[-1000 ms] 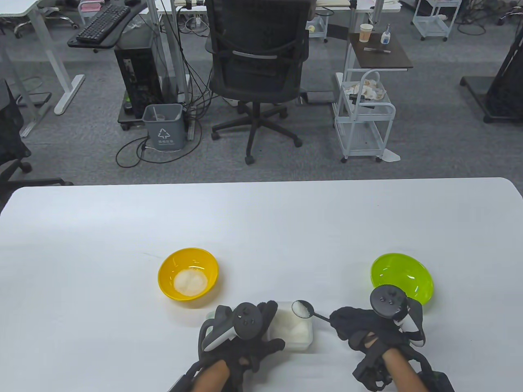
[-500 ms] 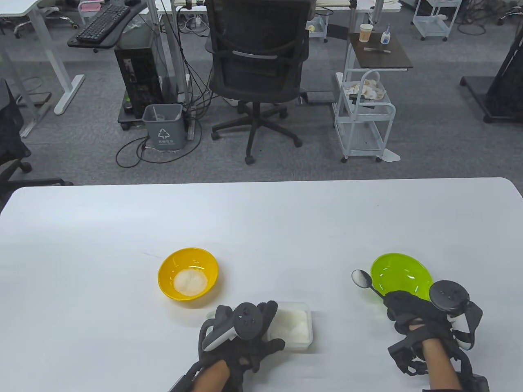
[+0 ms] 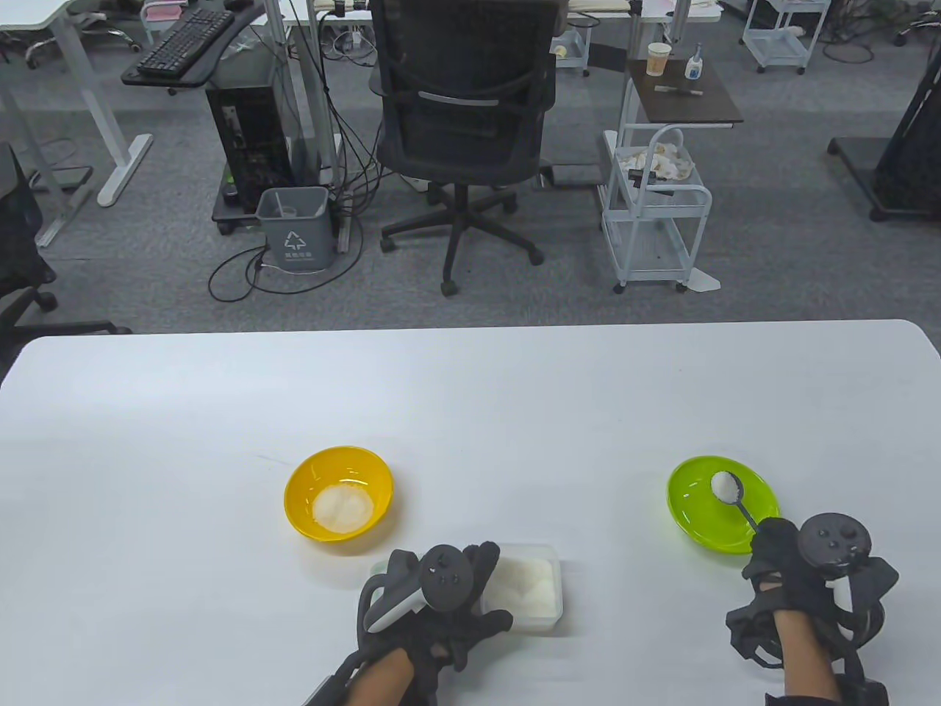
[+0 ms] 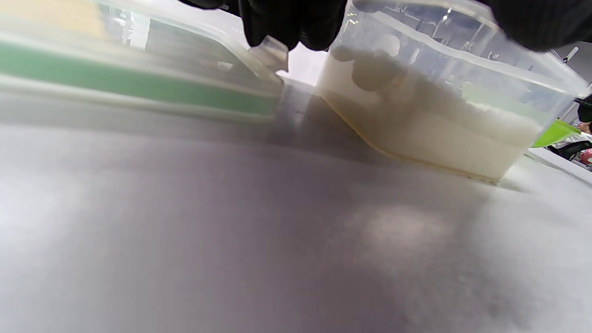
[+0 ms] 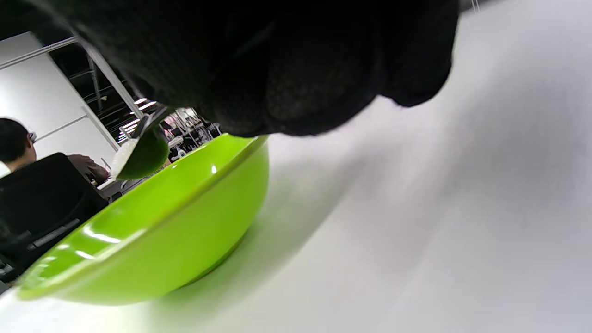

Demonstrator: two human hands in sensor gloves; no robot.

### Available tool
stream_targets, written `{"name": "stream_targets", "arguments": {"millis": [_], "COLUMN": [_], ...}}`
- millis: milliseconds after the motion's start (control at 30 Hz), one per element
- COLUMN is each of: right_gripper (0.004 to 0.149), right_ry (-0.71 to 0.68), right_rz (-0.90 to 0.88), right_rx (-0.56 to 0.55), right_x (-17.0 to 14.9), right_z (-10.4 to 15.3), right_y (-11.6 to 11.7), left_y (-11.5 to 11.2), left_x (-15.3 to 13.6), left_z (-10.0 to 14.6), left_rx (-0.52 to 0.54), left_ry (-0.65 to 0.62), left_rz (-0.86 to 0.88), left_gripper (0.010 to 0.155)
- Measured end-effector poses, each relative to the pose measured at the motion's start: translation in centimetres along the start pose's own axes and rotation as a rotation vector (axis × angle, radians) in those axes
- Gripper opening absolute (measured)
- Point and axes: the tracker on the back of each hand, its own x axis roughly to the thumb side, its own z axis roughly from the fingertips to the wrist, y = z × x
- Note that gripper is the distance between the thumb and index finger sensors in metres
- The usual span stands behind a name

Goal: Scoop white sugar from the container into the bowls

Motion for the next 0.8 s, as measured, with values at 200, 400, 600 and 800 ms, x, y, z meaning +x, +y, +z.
{"name": "stream_targets", "arguments": {"millis": [200, 400, 600, 800], "right_gripper": [0.044, 0.045, 0.045, 0.044], "right_ry": [-0.094, -0.139, -0.161, -0.211], "right_rz": [0.278, 0.391, 0.444, 0.415], "right_rx": [-0.182, -0.257, -0.285, -0.273], "right_x": [1.4, 2.1, 2.4, 3.1], "right_z": [1.0, 1.6, 1.9, 2.6], "right_y": [-0.1, 0.0, 0.1, 0.3], "left_y": [0.0, 0.0, 0.0, 0.0], "left_x": [0.0, 0.1, 0.1, 0.2], "left_z": [0.1, 0.1, 0.1, 0.1], "left_rx": [-0.002, -0.003, -0.001, -0.001], "left_ry": [-0.001, -0.001, -0.001, 0.0], "left_rz": [0.002, 0.001, 0.001, -0.002], "left_gripper": [0.091, 0.091, 0.091, 0.091]}}
